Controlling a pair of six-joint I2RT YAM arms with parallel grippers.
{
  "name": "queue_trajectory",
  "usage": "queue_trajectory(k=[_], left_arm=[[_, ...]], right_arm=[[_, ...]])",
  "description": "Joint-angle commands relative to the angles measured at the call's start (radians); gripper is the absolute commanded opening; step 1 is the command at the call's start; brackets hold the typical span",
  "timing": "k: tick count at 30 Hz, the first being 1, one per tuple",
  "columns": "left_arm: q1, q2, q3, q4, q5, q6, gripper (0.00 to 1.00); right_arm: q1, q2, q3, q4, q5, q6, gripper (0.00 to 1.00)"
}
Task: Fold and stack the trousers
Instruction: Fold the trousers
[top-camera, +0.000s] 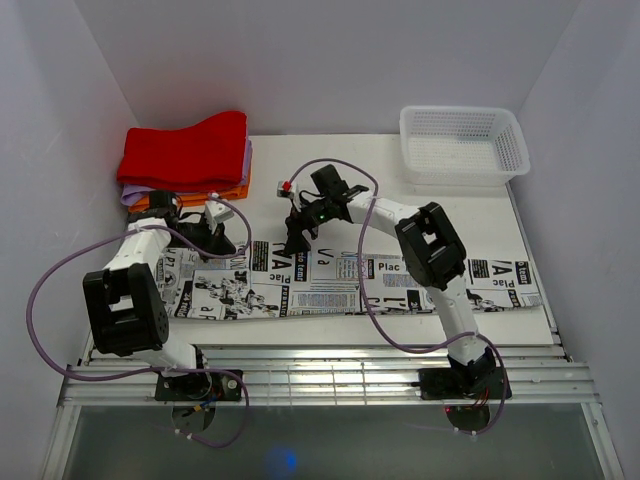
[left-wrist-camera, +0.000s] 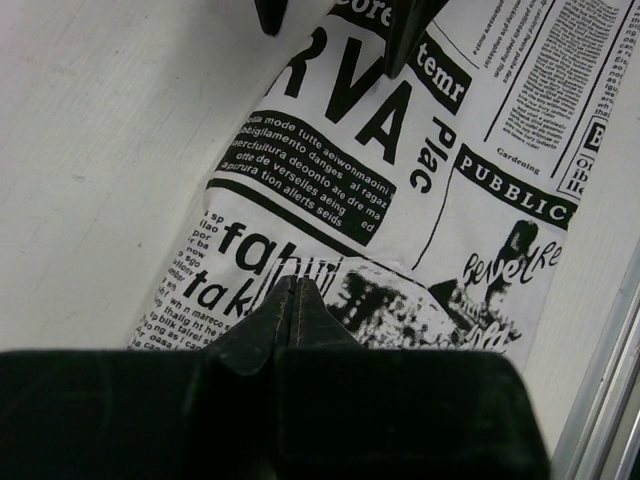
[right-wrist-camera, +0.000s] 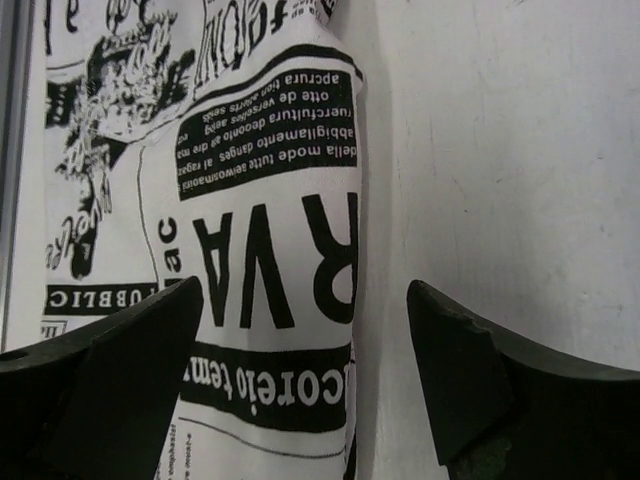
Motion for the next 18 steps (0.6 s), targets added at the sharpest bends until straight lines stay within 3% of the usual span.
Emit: queue_trajectory(k=[1, 4, 6, 7, 9, 14, 18], left_arm=[[-0.003, -0.044, 0.0, 0.054, 0.014, -0.033, 0.09], [-0.004, -0.047, 0.014, 0.076, 0.003, -0.096, 0.19], [-0.004, -0.047, 0.026, 0.088, -0.003, -0.142, 0.24], [-0.003, -0.045, 0.041, 0.089, -0.003, -0.159, 0.25], [-0.003, -0.042, 0.061, 0.111, 0.001, -0.206, 0.27], [-0.004, -0.047, 0.115, 0.177, 0.0, -0.436, 0.4], [-0.004, -0.055, 0.117, 0.261, -0.069, -0.591, 0.51]], right_arm=[[0.025, 0.046, 0.037, 0.023, 0.046, -0.021, 0.81], [0.031, 0.046, 0.045, 0.01, 0.042, -0.028, 0.54], [0.04, 0.014, 0.008, 0.027, 0.048, -0.038, 0.42], [0.044, 0.003, -0.006, 0.032, 0.052, -0.061, 0.25], [0.059, -0.021, -0.046, 0.041, 0.087, -0.081, 0.11], [0.111, -0.157, -0.181, 0.095, 0.186, -0.156, 0.08], [0.236, -0.268, -0.332, 0.17, 0.41, -0.283, 0.08]])
